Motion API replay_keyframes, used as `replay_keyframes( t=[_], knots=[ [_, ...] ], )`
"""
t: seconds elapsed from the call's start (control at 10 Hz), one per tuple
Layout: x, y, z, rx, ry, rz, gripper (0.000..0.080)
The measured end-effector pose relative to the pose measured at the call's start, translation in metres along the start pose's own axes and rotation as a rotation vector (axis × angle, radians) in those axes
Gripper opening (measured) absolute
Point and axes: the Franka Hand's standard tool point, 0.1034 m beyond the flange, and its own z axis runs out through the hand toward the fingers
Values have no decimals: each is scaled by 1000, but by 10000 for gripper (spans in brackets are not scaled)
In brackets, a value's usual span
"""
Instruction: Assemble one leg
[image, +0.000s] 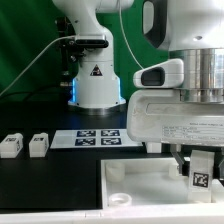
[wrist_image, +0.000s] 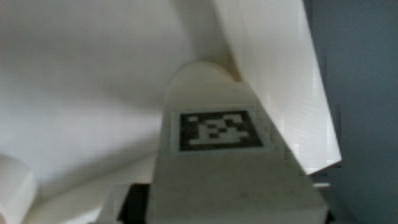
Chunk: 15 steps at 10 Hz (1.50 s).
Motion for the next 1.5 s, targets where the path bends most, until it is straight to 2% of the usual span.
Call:
replay_keyframes(
  t=[0.2, 0.7, 0.8, 1.0, 1.1, 1.2, 1.3, 1.4, 1.5],
  knots=[
    [2, 4, 1, 6, -15, 312, 294],
    [-5, 7, 0, 22, -71, 996, 298],
    [-6, 7, 0, 18, -78, 1120, 298],
    [-6, 8, 0, 12, -72, 1168, 298],
    [-6, 8, 0, 11, -71, 1156, 388],
    [-6, 8, 1, 12, -71, 1110, 522],
    [-7, 8, 1, 12, -70, 1092, 522],
    [-8, 6, 0, 16, -66, 969, 623],
    [-7, 2, -1, 23, -58, 794, 641]
  ],
)
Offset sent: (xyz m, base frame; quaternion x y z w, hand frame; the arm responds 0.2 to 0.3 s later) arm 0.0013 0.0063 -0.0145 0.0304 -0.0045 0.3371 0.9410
